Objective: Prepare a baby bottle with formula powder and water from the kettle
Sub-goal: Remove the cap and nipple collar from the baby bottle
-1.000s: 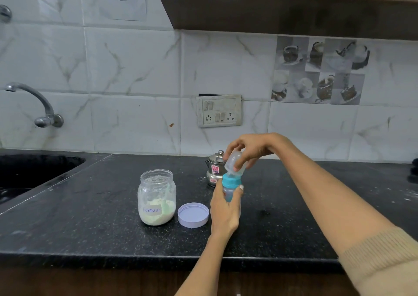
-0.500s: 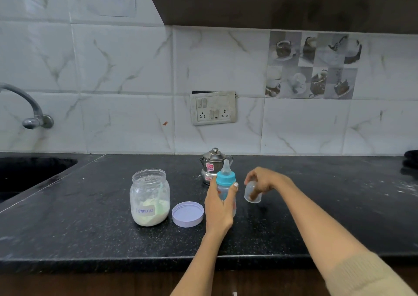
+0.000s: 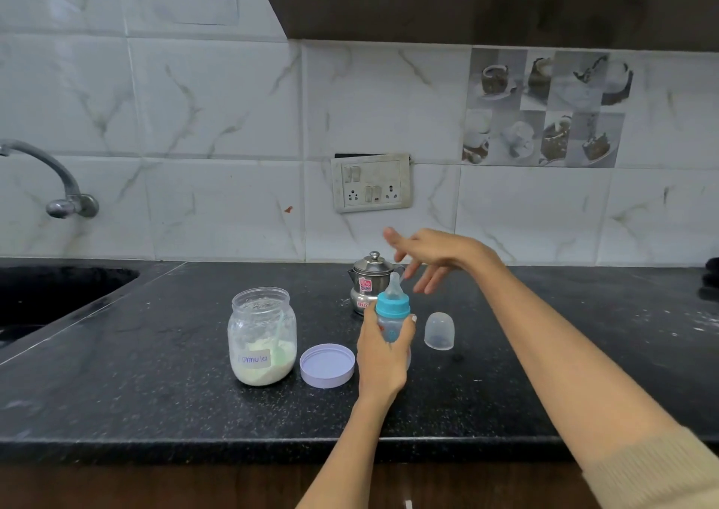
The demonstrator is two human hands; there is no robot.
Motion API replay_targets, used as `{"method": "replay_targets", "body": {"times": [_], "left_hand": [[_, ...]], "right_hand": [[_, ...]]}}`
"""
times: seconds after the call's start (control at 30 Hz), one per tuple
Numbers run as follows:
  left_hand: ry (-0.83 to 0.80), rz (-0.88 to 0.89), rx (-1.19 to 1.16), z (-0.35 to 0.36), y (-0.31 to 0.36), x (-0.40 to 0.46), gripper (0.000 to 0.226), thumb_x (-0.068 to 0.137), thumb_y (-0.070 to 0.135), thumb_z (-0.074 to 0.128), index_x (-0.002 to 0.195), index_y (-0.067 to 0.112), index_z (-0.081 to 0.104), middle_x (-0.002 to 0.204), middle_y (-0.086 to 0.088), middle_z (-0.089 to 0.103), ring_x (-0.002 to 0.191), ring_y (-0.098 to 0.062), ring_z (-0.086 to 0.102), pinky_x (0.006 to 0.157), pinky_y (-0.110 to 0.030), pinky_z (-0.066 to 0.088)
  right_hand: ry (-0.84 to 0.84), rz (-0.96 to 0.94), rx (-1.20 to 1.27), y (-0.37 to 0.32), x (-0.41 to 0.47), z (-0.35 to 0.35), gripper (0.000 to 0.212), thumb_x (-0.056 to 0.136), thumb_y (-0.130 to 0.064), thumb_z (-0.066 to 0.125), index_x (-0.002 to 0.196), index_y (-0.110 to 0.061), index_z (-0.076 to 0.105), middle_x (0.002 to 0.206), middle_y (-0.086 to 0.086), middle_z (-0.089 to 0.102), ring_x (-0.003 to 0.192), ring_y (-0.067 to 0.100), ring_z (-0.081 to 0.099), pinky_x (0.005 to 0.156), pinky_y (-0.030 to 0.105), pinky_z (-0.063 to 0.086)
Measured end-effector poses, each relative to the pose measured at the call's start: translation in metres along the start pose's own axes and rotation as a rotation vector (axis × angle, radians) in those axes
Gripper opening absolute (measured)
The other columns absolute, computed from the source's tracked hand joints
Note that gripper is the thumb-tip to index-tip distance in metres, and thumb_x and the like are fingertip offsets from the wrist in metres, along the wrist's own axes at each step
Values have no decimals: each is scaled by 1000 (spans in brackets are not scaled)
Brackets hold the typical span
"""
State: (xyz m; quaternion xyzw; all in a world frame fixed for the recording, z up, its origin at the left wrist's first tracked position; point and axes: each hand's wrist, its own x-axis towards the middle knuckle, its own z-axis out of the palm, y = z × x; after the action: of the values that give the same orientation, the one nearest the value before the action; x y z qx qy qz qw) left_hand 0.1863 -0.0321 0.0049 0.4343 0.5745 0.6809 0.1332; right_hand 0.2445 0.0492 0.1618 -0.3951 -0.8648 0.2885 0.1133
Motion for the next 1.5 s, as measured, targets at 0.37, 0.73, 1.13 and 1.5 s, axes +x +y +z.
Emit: {"method": "replay_targets", "body": {"times": [0.37,0.73,1.13,1.5], "left_hand": [[20,-1,7,0,5,-3,29,88,30,61,106,37,39,92,23,52,86,6,54,67,-10,39],[14,-22,1,0,4,-3,37,88,34,60,117,34,37,105,14,53,93,-3,55,81,-14,40],[8,-19,-27,-1,8,-5,37,88,28,61,119,28,40,110,9,52,99,-8,51,84,-23,37],[20,-36,-4,-1,9,-5,43,89,27,61,125,22,40,109,10,49,97,-6,49,82,-21,36]], "right_hand": [[-176,-9,-409,-27,-7,14,47,73,-21,81,113,-5,64,111,15,70,85,29,72,81,36,59],[-103,-281,-525,-31,-10,-9,41,74,4,75,107,-19,73,124,0,64,106,21,62,97,36,50],[-50,-70,-446,50,-44,-22,43,74,9,72,109,-16,73,116,1,66,93,14,57,82,25,45],[-148,-7,-444,95,-36,23,40,77,6,70,111,-15,71,130,3,58,114,26,57,94,33,50]]}}
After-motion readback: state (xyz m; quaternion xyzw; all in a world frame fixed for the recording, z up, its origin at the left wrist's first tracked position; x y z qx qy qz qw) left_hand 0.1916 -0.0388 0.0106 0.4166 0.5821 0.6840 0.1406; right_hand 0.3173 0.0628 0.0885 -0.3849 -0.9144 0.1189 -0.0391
